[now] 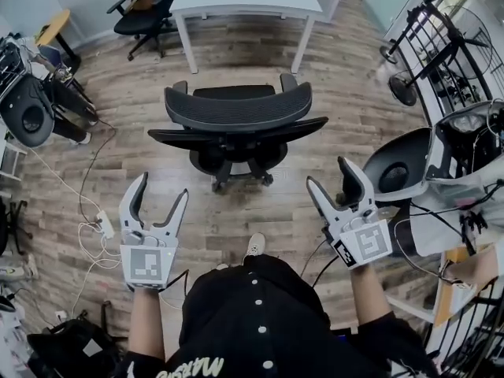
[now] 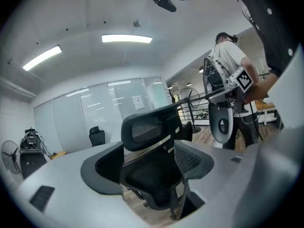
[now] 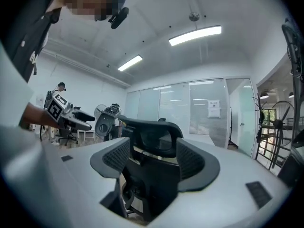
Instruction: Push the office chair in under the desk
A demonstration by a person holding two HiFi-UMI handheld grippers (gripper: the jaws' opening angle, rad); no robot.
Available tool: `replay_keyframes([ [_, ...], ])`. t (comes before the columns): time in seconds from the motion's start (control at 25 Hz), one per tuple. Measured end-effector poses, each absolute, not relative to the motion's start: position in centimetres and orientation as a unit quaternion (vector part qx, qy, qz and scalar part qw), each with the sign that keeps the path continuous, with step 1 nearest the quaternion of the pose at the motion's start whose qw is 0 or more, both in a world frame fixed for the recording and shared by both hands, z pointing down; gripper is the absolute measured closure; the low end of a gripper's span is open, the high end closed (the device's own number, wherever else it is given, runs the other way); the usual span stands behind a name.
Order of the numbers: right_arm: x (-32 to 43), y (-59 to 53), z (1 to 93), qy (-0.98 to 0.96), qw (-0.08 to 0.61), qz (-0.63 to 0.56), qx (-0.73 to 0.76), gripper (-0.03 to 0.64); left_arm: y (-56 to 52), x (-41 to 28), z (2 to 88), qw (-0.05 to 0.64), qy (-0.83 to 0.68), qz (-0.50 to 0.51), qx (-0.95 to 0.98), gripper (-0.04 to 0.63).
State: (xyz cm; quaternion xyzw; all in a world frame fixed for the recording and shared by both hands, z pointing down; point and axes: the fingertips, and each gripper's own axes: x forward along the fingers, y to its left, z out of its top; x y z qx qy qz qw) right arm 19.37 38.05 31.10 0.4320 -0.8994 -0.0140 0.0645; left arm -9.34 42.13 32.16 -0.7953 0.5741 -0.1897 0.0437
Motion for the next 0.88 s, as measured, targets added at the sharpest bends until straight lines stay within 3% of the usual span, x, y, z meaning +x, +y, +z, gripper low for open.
replay_keyframes([
  [0.36, 19.9, 32.4, 36.3, -0.895, 0.226, -0.112, 0.368, 0.311, 38.0, -9.6, 36.6, 0.138, 0.512, -0.356, -0.770, 0.258],
  [0.52, 19.3, 30.7, 38.9, -0.871, 0.311, -0.178, 0.337, 0.311, 36.3, -10.1, 38.6, 0.161, 0.480, -0.421, -0.752, 0.258],
  [0.88, 18.2, 26.7, 42.6, -0.825, 0.432, -0.240, 0.273, 0.311, 31.4, -11.4, 42.5, 0.181, 0.405, -0.509, -0.738, 0.258],
])
